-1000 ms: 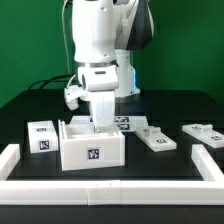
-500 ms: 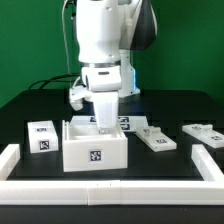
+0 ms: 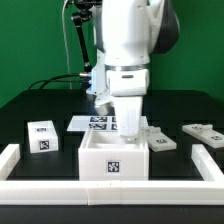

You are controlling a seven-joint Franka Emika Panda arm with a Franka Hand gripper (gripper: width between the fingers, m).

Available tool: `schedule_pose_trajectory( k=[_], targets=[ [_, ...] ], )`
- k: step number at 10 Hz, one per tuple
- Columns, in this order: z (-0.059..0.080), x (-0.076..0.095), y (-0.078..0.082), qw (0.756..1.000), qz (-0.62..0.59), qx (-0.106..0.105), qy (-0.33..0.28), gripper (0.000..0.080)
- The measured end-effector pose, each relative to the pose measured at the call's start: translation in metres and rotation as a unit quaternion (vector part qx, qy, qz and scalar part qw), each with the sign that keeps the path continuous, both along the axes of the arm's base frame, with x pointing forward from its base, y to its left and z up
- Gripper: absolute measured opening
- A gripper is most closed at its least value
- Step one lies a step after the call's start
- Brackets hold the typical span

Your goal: Assemble cabinet

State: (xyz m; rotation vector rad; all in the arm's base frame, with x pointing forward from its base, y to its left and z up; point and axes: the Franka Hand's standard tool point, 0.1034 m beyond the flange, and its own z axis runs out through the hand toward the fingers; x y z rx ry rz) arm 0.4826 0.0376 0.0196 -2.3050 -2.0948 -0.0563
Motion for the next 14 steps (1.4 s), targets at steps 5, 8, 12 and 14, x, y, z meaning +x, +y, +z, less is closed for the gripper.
schedule_pose_trajectory(
  k=[5, 8, 12, 14],
  targets=[
    [0.0, 0.012, 0.014, 1.0, 0.002, 0.001, -0.005, 0.0036],
    [0.0, 0.016, 0.026, 1.0, 0.018, 0.002, -0.005, 0.0036],
    [0.001, 0.039, 0.062, 0.999, 0.044, 0.007, 0.001, 0.0036],
    [0.0, 0.039, 0.074, 0.998, 0.052, 0.006, 0.022, 0.0036]
  ],
)
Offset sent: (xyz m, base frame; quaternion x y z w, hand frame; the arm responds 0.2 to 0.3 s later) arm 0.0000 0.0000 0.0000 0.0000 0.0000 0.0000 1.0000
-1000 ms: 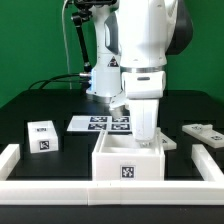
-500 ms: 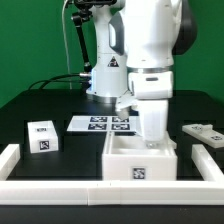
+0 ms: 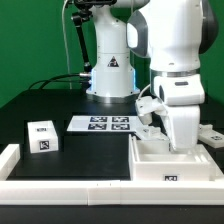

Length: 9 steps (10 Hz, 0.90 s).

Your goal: Assemble cabinet

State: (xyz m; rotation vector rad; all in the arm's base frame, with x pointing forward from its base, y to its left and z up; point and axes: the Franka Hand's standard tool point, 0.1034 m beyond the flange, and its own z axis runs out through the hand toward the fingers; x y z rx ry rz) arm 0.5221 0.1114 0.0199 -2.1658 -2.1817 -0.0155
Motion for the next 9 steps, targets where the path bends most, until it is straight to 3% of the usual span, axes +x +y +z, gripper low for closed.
schedule_pose_trajectory(
  k=[3, 4, 5, 7, 8, 9],
  targets=[
    [0.0023, -0.0001, 0.0045, 1.0, -0.013, -0.002, 0.01, 0.0036],
    [0.0016, -0.0004, 0.0041, 1.0, -0.013, -0.002, 0.011, 0.0107],
    [0.001, -0.0006, 0.0037, 1.0, -0.013, -0.002, 0.012, 0.0107],
    [0.0004, -0.0009, 0.0031, 1.0, -0.013, -0.002, 0.012, 0.039],
    [0.0006, -0.0007, 0.003, 1.0, -0.013, -0.002, 0.011, 0.039],
    [0.0024, -0.0013, 0.0023, 1.0, -0.013, 0.0, 0.004, 0.0572]
  ],
)
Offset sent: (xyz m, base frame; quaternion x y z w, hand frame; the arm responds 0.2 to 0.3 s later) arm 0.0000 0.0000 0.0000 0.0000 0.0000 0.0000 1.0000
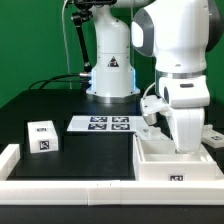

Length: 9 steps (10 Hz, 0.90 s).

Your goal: Assemble cabinet

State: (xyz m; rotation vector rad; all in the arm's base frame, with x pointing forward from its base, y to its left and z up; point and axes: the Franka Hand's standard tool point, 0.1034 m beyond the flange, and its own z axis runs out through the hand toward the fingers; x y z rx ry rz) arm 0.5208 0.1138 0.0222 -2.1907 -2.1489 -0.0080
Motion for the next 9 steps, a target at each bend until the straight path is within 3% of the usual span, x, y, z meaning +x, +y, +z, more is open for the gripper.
schedule_pose_trajectory(
  k=[1, 2, 3, 6, 9],
  targets=[
    [0.002, -0.005, -0.001, 1.0, 0.0, -0.001, -0.001, 0.0704],
    [0.005, -0.01, -0.001, 1.0, 0.0, -0.002, -0.001, 0.0704],
    [0.012, -0.015, 0.001, 1.0, -0.003, -0.003, -0.003, 0.078],
    [0.039, -0.039, 0.013, 1.0, 0.008, -0.007, -0.013, 0.0799],
    [0.045, -0.066, 0.039, 0.999, 0.025, 0.002, -0.023, 0.0797]
  ],
)
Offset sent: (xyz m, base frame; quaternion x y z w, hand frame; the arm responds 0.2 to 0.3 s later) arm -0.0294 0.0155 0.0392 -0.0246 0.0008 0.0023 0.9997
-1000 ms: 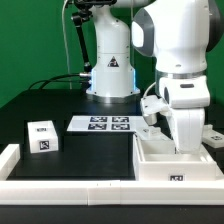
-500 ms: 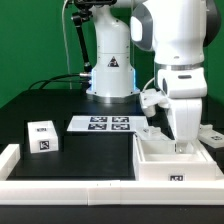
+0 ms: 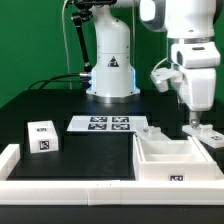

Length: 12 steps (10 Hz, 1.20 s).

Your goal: Assemble cabinet

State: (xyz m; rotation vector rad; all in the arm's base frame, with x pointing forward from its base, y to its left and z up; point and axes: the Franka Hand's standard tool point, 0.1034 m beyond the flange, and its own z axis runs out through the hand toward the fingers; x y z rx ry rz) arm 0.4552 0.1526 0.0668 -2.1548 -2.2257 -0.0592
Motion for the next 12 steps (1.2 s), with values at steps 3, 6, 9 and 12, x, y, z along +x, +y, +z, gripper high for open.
schedule_pose_trajectory(
  k=[3, 6, 9, 12],
  targets=[
    [-0.007, -0.005, 0.007, 1.0, 0.004, 0.006, 0.002, 0.0797],
    [-0.015, 0.003, -0.002, 0.997, 0.072, 0.019, -0.022, 0.0797],
    [-0.02, -0.006, 0.017, 0.99, 0.132, 0.027, -0.05, 0.0797],
    [-0.023, -0.024, 0.048, 0.986, 0.156, 0.025, -0.047, 0.0797]
  ],
)
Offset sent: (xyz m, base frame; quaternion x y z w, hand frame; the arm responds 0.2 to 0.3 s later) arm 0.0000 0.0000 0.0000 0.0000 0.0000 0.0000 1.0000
